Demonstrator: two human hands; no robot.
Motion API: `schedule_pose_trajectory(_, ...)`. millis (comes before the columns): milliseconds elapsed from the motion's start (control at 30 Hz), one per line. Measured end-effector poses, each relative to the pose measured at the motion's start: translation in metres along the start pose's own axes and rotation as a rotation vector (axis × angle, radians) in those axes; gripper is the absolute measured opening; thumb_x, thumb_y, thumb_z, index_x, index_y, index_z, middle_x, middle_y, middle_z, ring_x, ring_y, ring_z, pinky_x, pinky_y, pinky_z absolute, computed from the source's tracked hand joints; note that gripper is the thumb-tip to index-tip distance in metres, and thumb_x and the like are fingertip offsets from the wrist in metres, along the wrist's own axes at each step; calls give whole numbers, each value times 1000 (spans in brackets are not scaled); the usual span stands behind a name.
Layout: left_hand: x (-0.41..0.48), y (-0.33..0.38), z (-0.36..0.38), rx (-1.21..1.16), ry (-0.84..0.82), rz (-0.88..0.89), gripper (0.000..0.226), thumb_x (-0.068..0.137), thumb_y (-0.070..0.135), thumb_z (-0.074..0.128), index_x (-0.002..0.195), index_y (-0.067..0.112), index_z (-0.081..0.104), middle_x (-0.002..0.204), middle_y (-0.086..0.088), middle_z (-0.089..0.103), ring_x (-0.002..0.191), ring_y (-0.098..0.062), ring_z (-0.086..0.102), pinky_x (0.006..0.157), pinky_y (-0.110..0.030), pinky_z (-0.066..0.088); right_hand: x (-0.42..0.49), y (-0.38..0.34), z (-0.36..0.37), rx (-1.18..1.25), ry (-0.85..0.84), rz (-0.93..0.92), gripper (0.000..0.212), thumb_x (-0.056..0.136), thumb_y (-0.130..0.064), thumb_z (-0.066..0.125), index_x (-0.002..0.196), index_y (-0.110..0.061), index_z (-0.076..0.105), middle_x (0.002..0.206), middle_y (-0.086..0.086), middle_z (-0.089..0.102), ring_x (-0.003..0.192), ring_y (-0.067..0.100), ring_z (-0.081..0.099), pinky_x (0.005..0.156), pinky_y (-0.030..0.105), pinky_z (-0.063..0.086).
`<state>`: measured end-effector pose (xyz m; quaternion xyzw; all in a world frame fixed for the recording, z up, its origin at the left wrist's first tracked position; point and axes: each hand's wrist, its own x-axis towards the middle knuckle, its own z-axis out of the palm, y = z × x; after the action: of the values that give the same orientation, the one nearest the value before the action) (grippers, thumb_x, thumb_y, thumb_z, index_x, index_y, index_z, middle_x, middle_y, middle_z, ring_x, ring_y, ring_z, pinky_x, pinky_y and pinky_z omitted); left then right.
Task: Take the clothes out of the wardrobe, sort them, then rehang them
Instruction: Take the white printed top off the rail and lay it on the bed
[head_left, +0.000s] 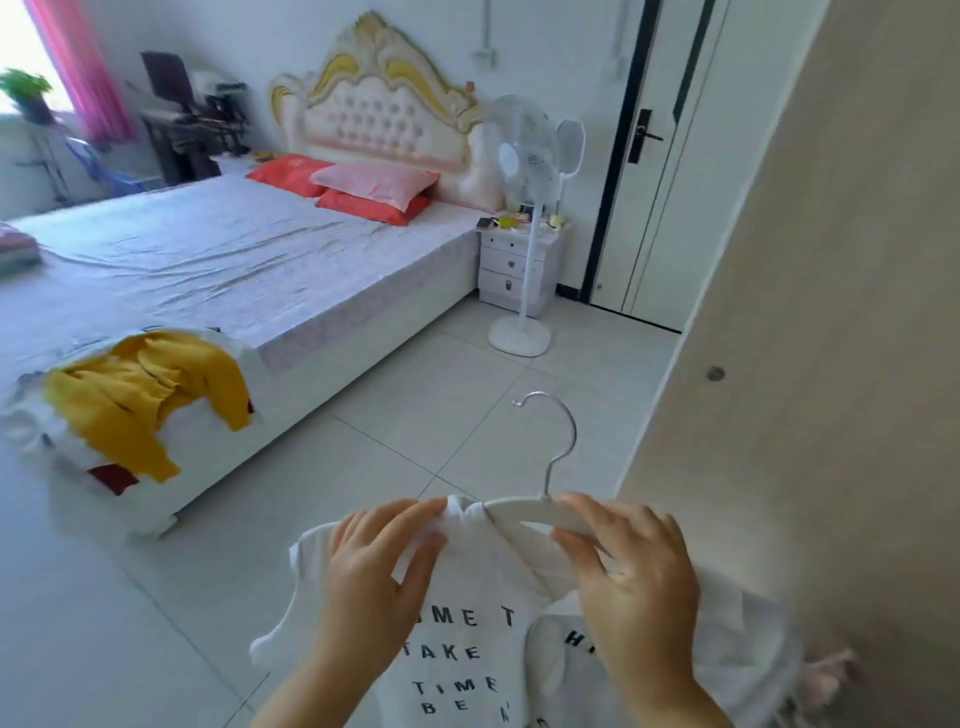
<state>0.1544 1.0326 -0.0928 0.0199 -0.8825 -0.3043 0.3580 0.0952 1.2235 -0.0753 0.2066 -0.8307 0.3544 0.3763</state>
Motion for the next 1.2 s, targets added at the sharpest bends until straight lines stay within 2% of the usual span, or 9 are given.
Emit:
schedule_pose_trajectory(100, 14, -57, -27, 50, 50, -64, 25, 82, 34, 51, 106, 33, 56, 96, 17, 56, 91, 9, 42, 89, -7, 30, 13, -30, 65, 78, -50, -22, 25, 74, -36, 57, 99, -33, 59, 75, -7, 63, 73, 10, 43, 63, 16, 37)
schedule_pose_trajectory(233, 33, -132, -61, 138, 109, -155, 27, 83, 35, 50, 103, 27, 66, 95, 12, 63, 90, -2, 50, 83, -25, 41, 33, -71, 152, 149, -157, -29, 25, 70, -32, 67, 94, -27, 72, 73, -6, 61, 71, 13, 44, 62, 19, 39)
schedule_pose_trajectory(400, 59, -202, -103, 255, 186, -244, 30, 83, 35, 50, 99, 22, 71, 93, 9, 67, 89, -3, 51, 81, -18, 38, 57, -122, 246, 245, -274, -55, 32, 62, -15, 82, 93, -22, 74, 74, -4, 61, 67, 21, 51, 64, 18, 36)
schedule_pose_trajectory(467, 70, -231, -116, 294, 228, -268, 29, 83, 34, 50, 98, 21, 71, 91, 9, 67, 88, -3, 52, 79, -19, 41, 67, -138, 286, 303, -309, -70, 39, 57, -8, 85, 93, -21, 74, 73, -4, 61, 67, 21, 51, 66, 19, 38)
schedule_pose_trajectory(633, 96, -304, -130, 300, 331, -367, 25, 83, 34, 51, 104, 29, 65, 96, 19, 58, 90, -2, 53, 80, -30, 45, 91, -171, 383, 405, -393, -110, 41, 56, -7, 86, 92, -24, 74, 75, -5, 62, 68, 17, 50, 71, 3, 33)
schedule_pose_trajectory(767, 130, -374, -141, 358, 367, -437, 25, 84, 33, 51, 105, 32, 64, 99, 17, 62, 91, -6, 58, 79, -41, 52, 118, -199, 474, 521, -447, -140, 40, 57, -6, 86, 91, -25, 74, 77, -12, 58, 72, 16, 52, 65, 13, 38)
schedule_pose_trajectory(933, 190, -444, -161, 395, 410, -517, 27, 84, 33, 50, 109, 35, 58, 97, 12, 67, 89, -11, 63, 77, -43, 53, 167, -234, 575, 683, -570, -126, 41, 62, -5, 84, 91, -31, 73, 81, -24, 55, 81, 15, 56, 72, 8, 40)
schedule_pose_trajectory(1100, 243, -517, -180, 438, 493, -614, 28, 82, 34, 48, 108, 35, 60, 96, 20, 60, 90, -7, 60, 81, -46, 52, 205, -275, 671, 783, -612, -188, 45, 62, -3, 83, 92, -33, 71, 81, -27, 52, 81, 20, 59, 70, 23, 49)
schedule_pose_trajectory(1200, 267, -566, -191, 450, 505, -626, 28, 82, 34, 48, 107, 35, 61, 96, 22, 59, 89, -3, 57, 80, -46, 52, 219, -296, 728, 796, -640, -204, 40, 63, -6, 83, 92, -31, 72, 80, -24, 54, 83, 10, 54, 74, 8, 41)
